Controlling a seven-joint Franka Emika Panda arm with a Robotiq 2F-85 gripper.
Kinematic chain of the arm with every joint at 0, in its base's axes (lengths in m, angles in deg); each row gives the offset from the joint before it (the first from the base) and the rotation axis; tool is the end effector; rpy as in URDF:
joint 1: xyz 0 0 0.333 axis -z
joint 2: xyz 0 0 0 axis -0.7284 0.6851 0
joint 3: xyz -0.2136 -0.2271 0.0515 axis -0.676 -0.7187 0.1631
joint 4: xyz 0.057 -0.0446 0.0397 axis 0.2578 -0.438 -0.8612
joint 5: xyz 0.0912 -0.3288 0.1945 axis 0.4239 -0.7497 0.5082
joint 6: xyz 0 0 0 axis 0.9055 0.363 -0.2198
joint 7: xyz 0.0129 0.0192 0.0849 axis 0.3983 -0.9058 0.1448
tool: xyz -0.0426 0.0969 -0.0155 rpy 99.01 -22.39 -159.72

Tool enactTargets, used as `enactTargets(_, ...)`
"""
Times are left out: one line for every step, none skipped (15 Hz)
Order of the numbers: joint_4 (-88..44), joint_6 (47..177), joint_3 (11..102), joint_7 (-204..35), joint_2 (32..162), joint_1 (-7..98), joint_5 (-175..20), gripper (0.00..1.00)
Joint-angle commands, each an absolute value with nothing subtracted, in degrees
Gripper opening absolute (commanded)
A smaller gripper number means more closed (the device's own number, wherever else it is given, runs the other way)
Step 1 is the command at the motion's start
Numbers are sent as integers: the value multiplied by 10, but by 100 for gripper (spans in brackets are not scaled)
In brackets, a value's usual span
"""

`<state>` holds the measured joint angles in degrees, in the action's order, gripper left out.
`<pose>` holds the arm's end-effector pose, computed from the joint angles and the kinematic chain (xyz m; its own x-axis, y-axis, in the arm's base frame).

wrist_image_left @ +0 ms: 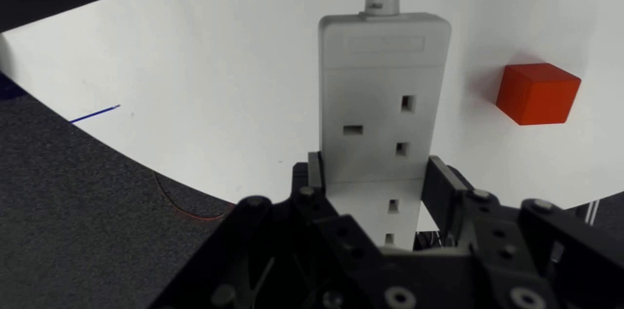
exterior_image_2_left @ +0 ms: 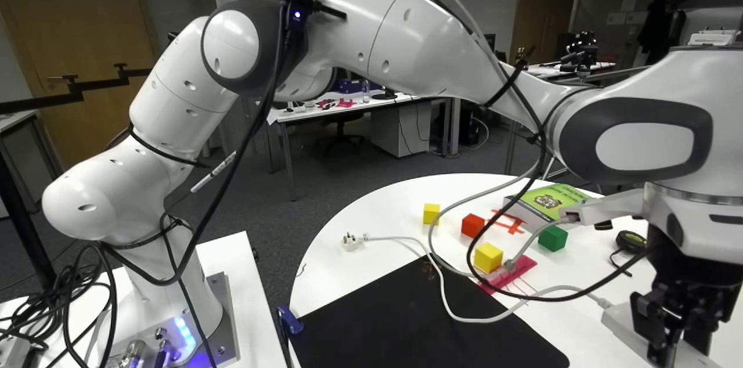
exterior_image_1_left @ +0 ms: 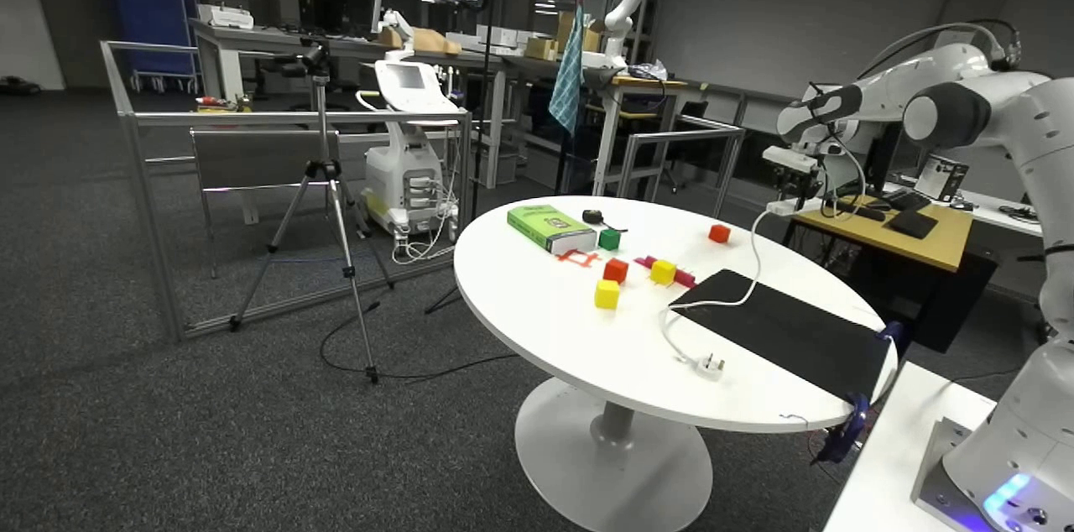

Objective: Put the extension cable and cord on the black placemat.

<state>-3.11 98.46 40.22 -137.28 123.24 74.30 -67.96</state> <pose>0.5558 -0.5085 0.3392 -0.2139 -0.9598 0.1820 -0.9769 0.2106 -0.0375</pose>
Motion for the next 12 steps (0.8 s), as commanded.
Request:
enactTargets(-169,1022,383,-1350,1136,704,-722,30)
enactTargets(-193,1032,383,-1345,1120,698,-730,30)
enactTargets(-219,1040,383,-1338,1102,693,-736,30)
enactTargets(-244,1047,386,-1329,1084,691,-740,30)
enactTargets(-269,1051,390,-1316,1065,691,-739,30)
enactTargets(-291,1052,388,-1298,1049,687,-734,30)
enactTargets(-317,1053,392,-1273,1028,689,-728,30)
enactTargets(-344,1055,393,-1249,1008,688,-727,30)
enactTargets(-370,1058,393,-1224,988,687,-725,30)
enactTargets(-396,1060,392,-1202,968,685,-725,30)
enactTargets(-423,1065,388,-1184,947,682,-728,30)
enactTargets(-451,1073,386,-1164,928,681,-731,30)
